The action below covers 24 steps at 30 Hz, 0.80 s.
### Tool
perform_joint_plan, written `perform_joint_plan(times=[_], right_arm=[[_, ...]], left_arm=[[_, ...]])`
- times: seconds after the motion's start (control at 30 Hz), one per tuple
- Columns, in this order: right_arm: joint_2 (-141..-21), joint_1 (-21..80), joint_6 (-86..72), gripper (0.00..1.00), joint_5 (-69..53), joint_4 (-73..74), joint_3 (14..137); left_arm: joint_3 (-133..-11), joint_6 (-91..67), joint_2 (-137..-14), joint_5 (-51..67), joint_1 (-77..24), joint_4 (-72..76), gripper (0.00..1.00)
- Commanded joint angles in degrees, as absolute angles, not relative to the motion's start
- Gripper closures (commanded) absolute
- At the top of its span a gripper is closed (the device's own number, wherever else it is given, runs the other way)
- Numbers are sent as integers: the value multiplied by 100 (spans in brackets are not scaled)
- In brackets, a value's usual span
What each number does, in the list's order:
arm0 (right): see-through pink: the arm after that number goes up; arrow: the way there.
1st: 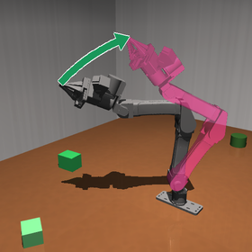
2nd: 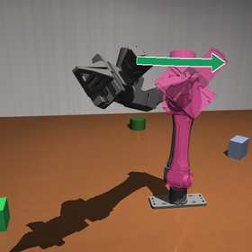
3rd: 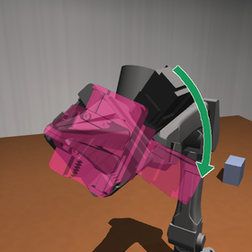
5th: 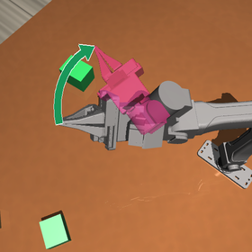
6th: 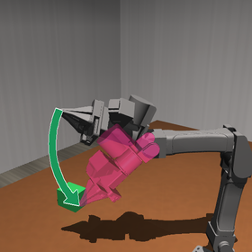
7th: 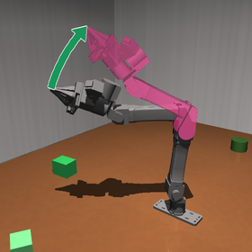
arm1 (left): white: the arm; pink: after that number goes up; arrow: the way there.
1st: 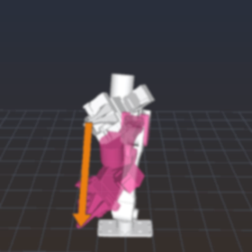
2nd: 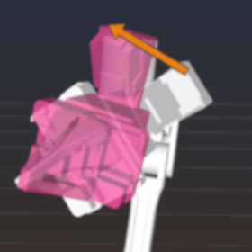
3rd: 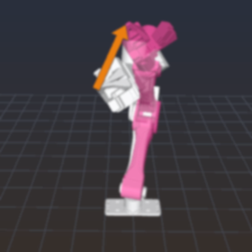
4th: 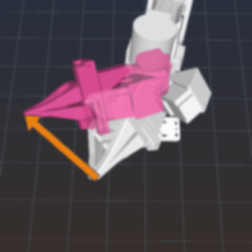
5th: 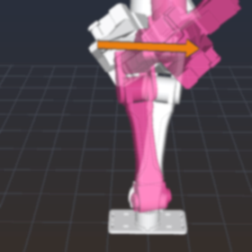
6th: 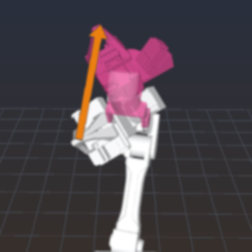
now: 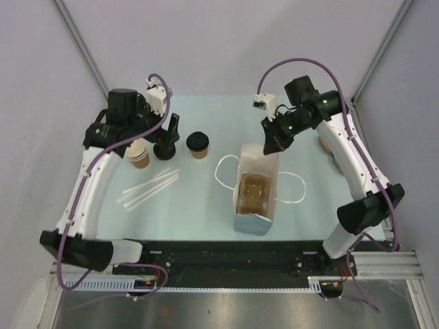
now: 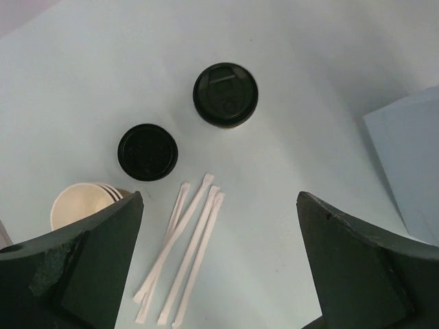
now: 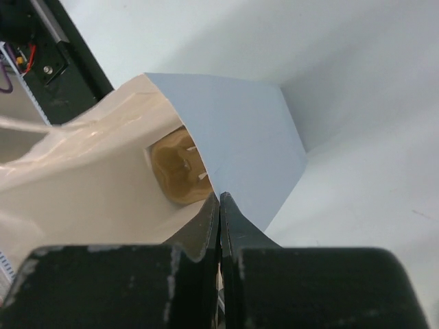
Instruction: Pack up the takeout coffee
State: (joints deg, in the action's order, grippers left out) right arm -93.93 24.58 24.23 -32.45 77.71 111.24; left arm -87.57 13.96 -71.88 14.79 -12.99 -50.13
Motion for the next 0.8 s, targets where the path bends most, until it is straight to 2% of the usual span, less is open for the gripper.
perform_joint_plan(times=[0.0,0.2,0.43,0.77], right_arm=[[-9527,2303,2250,100,-3481,8314,11267],[-9624,2197,2127,100,-3393,8218,11268],[-9536,2206,2127,100,-3340,8235,11277],[-9422,2294,2022,100,-3032,8034,10996]], left_arm=[[-9360,1292,-7917,1669,-993,-5669,0],[-9316,608,-8594,1933,-984,-4765,1],[-9510,430,-9412,1477,-1063,-3974,1],[-10071,975,-10344,1019,-1635,-4051,0]])
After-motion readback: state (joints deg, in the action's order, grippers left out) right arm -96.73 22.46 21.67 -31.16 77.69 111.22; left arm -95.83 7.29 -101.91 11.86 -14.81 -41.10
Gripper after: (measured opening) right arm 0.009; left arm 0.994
